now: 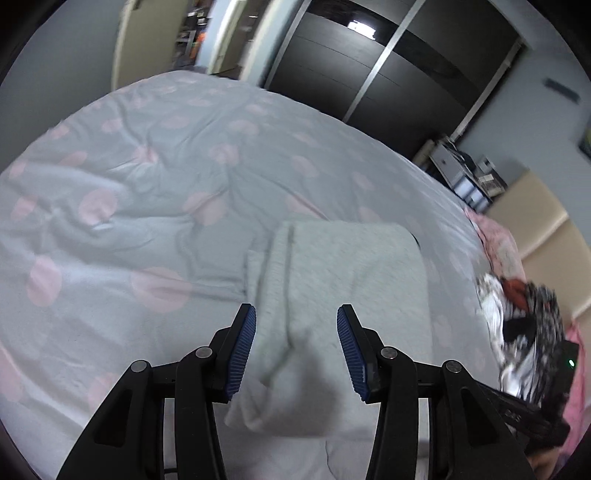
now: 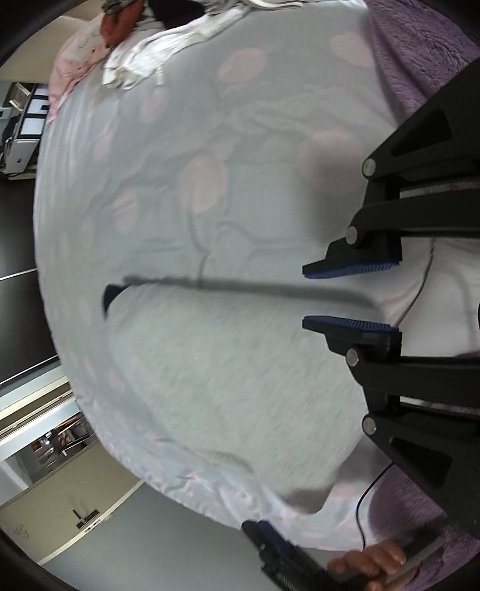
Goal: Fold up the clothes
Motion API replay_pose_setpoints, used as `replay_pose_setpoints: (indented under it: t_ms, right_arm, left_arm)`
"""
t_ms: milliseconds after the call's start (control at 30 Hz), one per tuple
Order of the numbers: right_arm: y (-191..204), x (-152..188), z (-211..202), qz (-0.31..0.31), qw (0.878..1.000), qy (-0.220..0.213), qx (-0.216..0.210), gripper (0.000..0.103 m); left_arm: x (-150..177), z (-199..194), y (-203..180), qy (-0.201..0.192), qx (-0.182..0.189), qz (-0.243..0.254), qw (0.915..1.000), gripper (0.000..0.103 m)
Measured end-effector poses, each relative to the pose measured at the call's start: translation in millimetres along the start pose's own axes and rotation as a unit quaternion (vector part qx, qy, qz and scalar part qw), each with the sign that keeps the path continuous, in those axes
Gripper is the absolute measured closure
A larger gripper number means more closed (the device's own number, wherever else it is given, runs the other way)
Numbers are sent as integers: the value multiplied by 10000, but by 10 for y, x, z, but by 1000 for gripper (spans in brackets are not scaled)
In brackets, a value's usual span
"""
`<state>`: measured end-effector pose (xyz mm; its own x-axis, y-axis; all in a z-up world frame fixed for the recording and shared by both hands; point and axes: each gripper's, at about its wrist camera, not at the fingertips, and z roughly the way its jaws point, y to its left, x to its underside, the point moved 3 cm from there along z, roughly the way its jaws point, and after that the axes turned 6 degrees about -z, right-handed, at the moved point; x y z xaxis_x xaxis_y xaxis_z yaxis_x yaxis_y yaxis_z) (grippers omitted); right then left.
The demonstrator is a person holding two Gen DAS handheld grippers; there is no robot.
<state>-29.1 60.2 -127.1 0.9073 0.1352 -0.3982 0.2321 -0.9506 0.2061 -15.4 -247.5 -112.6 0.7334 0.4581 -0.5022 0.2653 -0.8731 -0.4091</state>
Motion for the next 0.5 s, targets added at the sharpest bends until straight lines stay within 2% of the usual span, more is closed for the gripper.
replay_pose_setpoints:
  t_ms: [67,133,200,333,433,500]
  right_arm:
    - [-52,118,67,23,9999,131,-18,82]
    - [-64,187,110,36,9997,211,-109,82]
    - [-39,220,122,-77,9994,230,-227,82]
    - [113,344,134,-405,9979,311,-402,81]
    - [215,492,205,-702,9958,444,-384,75]
    - [305,587,271,-935,9930,595,-417,70]
  left_arm:
    - [125,17,-179,160,-83,408,9990,55]
    - [248,165,-281,462,-612,810,9938,56]
    - [334,356,-285,817,-1206,1035,9839,59]
    - [379,653,-78,1365,-2008,865,9662,61]
    - [407,862,82,1754,-2578,705,9475,60]
    - [438,963,112,1904,-2837,772,9366,60]
